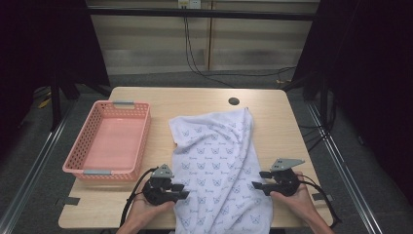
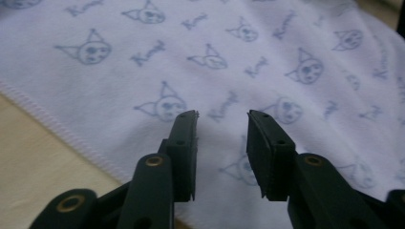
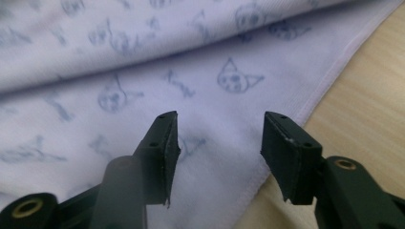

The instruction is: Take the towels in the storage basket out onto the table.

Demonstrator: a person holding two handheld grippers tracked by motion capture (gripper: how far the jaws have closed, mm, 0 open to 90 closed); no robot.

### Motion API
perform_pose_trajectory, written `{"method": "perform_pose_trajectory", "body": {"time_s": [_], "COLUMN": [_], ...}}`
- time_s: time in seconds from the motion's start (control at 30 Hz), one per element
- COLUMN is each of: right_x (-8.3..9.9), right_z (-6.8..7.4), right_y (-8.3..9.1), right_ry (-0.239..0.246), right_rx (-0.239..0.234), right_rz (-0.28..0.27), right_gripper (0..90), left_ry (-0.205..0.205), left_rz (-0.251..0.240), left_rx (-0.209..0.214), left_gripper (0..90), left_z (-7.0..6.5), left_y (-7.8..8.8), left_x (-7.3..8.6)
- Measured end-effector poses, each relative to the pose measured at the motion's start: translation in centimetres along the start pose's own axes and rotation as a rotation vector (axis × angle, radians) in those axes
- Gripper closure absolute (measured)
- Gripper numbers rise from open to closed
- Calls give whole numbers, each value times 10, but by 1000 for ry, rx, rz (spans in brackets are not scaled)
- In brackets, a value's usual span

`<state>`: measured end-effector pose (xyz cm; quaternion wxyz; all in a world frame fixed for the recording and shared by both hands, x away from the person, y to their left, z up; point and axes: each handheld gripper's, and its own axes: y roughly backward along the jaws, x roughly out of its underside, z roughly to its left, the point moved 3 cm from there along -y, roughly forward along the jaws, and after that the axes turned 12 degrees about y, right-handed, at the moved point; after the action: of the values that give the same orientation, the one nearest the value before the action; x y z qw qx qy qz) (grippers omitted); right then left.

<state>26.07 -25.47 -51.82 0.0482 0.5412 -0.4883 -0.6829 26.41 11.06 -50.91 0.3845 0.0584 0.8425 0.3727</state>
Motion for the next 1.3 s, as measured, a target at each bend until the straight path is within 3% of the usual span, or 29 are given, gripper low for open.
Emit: {"method": "perform_pose_trajectory", "body": {"time_s": [0.03, 0.07, 0.1, 0.13, 0.17, 0.2, 0.23, 0.3, 0.33, 0.4, 0.47, 0.5, 0.6, 0.67, 0.7, 0.8, 0.83, 0.93, 0.97, 1.03, 1.07, 1.1, 1.13, 1.17, 1.2, 1.23, 1.27, 1.3], "right_x": [2, 2, 3, 3, 5, 5, 10, 17, 17, 27, 30, 35, 37, 37, 36, 34, 34, 32, 30, 23, 23, 14, 11, 7, 7, 0, -3, -5], "right_z": [2, 2, 3, 3, 1, 1, -1, -1, -1, 4, 6, 11, 17, 19, 25, 36, 40, 39, 36, 27, 27, 17, 11, 6, 6, -4, -9, -13], "right_y": [-2, -2, 0, 0, 5, 5, 11, 19, 19, 31, 35, 40, 45, 46, 46, 48, 49, 50, 51, 50, 50, 45, 40, 36, 36, 28, 23, 18], "right_ry": [26, 26, 37, 37, 32, 32, 17, 5, 5, -4, -10, -24, -19, -8, 4, 35, 44, 23, 7, -16, -16, -31, -34, -35, -35, -33, -27, -28], "right_rx": [5, 5, 29, 29, 45, 45, 54, 52, 52, 56, 46, 17, -59, -79, -113, -158, -161, -112, -94, -50, -50, -10, 14, 20, 20, 34, 35, 33], "right_rz": [3, 3, 26, 26, 44, 44, 51, 65, 65, 82, 89, 84, 99, 98, 103, 126, 135, 107, 83, 16, 16, -26, -30, -27, -27, -22, -19, -16], "right_gripper": [455, 455, 552, 552, 709, 709, 768, 825, 825, 842, 843, 844, 843, 843, 844, 838, 819, 675, 659, 604, 604, 554, 532, 519, 519, 483, 478, 474], "left_ry": [-30, -30, -77, -77, -66, -66, -87, -79, -79, -86, -103, -92, -81, -78, -73, -94, -120, -112, -72, -45, -45, -18, -18, 16, 16, 43, 43, 59], "left_rz": [27, 27, 41, 41, 37, 37, 37, 29, 29, 21, 35, 37, 47, 57, 50, 112, 129, 146, 93, 69, 69, 28, 28, -19, -19, -69, -69, -91], "left_rx": [-28, -28, -10, -10, 21, 21, 6, -14, -14, -57, -70, -57, -85, -88, -71, -35, -35, -15, 14, -15, -15, -1, -1, -11, -11, -26, -26, -48], "left_gripper": [600, 567, 539, 504, 501, 501, 501, 550, 620, 777, 872, 882, 890, 891, 892, 892, 890, 859, 831, 750, 742, 735, 724, 716, 715, 707, 697, 690], "left_z": [-5, -5, -8, -8, -10, -10, -12, -9, -9, -4, -3, -2, -2, -3, -6, -15, -15, -13, -10, -3, -3, 6, 6, 16, 16, 27, 27, 36], "left_y": [-6, -6, -11, -11, -14, -14, -18, -17, -17, -13, -10, -7, 0, 2, 2, 10, 13, 18, 20, 19, 19, 16, 16, 15, 15, 14, 14, 11], "left_x": [3, 3, 3, 3, 1, 1, 1, 0, 0, 3, 4, 7, 12, 14, 17, 27, 29, 30, 26, 18, 18, 7, 7, -5, -5, -16, -16, -25]}}
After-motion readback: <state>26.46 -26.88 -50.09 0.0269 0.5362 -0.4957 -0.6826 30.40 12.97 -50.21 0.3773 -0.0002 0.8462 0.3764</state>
